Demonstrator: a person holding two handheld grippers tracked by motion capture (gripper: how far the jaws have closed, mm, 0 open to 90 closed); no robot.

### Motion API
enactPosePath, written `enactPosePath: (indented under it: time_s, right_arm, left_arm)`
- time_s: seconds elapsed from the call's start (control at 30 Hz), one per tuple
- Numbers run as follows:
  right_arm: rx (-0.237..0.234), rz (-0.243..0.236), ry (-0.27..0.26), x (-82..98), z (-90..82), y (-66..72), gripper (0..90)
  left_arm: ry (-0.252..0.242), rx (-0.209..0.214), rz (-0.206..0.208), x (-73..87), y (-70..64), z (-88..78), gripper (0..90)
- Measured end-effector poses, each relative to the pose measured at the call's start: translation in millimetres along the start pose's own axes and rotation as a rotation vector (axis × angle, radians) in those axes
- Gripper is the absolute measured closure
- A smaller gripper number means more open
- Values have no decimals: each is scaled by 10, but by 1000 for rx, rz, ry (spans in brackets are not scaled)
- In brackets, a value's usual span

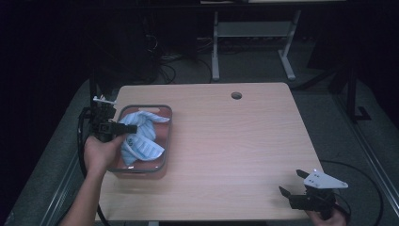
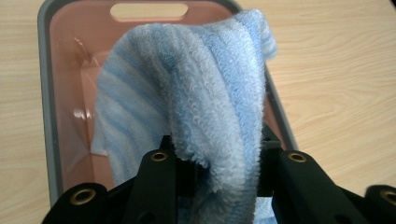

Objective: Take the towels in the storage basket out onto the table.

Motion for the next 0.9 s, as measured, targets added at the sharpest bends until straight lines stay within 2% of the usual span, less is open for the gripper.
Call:
enactPosePath:
  time_s: [0.5, 0.9]
  right_arm:
    - [4, -5, -7, -3, -15, -12, 145]
    - [8, -4, -9, -4, -30, -20, 145]
  left_arm:
    - [-39, -9, 28, -178, -79, -275, 685]
    - [-60, 17, 63, -348, -305, -367, 686]
Point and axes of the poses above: each handheld gripper's, and its own axes: z roughly forward along the jaws, x roughly out of its underside, y roughly to its left, the point moved 3 cm from there along z, roughly forward along the jaws, and after that the axes turned 13 degrees about -x, right-handed, at the moved point
